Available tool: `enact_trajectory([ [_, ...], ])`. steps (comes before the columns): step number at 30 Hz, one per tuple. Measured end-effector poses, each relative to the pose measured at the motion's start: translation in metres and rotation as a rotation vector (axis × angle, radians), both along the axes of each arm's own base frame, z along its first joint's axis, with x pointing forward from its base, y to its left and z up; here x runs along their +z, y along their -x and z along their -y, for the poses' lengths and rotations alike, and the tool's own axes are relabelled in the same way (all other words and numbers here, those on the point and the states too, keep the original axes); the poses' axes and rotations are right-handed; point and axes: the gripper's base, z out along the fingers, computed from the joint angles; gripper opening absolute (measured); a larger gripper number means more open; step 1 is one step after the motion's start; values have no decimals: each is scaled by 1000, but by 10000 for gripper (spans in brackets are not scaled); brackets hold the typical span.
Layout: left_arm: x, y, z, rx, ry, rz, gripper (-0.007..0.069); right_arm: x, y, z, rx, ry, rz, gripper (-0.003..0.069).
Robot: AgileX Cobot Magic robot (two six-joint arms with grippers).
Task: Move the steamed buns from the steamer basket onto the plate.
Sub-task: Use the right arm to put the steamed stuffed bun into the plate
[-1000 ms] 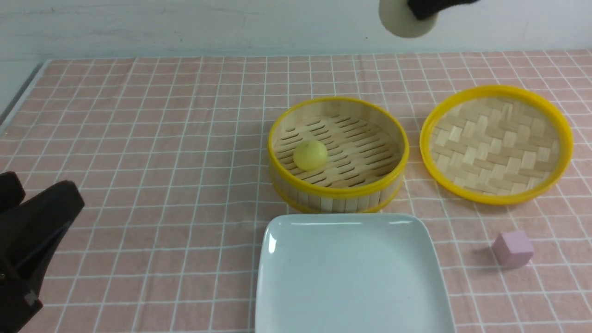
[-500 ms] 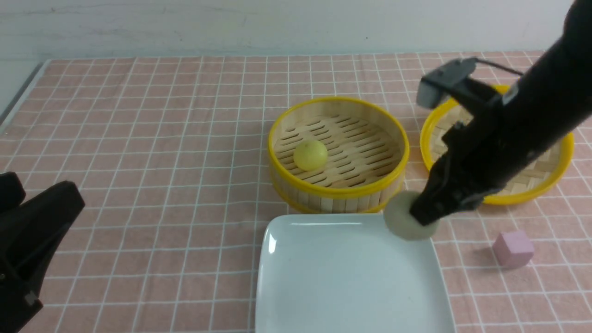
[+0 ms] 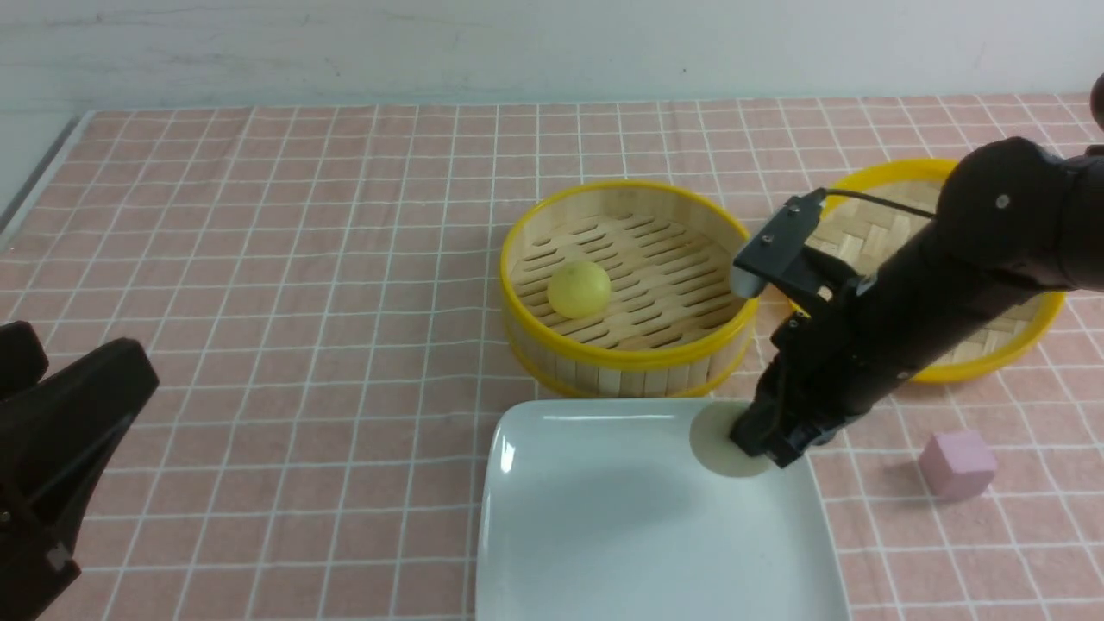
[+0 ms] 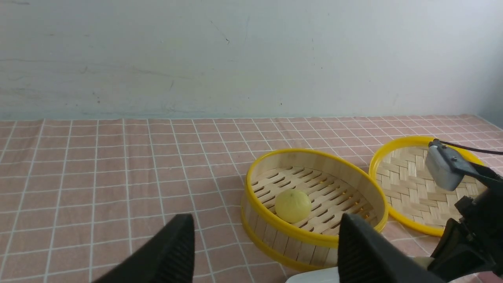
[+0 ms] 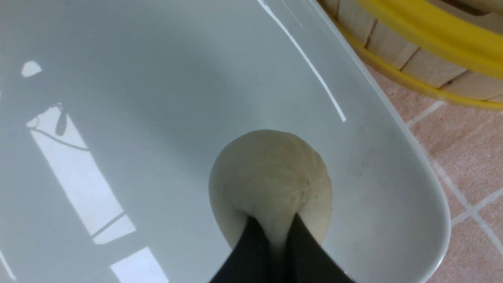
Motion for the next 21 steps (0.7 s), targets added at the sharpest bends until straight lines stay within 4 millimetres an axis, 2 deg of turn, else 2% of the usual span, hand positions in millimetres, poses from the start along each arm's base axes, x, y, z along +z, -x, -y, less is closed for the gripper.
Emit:
enact_trajectory([
  [6,0,0,0,-1,0,-1,494,-11,-3,-1,1,15,-24,35],
  [8,0,0,0,-1,0,-1,494,-14,-3,0,6,29,-29,78],
  [12,0,0,0,-1,-1,-1,494,-14,-4,0,-3,27,-22,222],
  [15,0,0,0,-1,-1,-1,494,-3,-4,1,-23,13,20,456],
  [16,0,0,0,-2,-2,-3,494,-2,-4,1,-24,12,23,465],
  [18,-1,0,1,-7,-3,-7,494,6,-3,2,-29,2,53,529],
  [21,-2,1,2,-21,-6,-20,494,27,0,4,-43,-23,132,567],
])
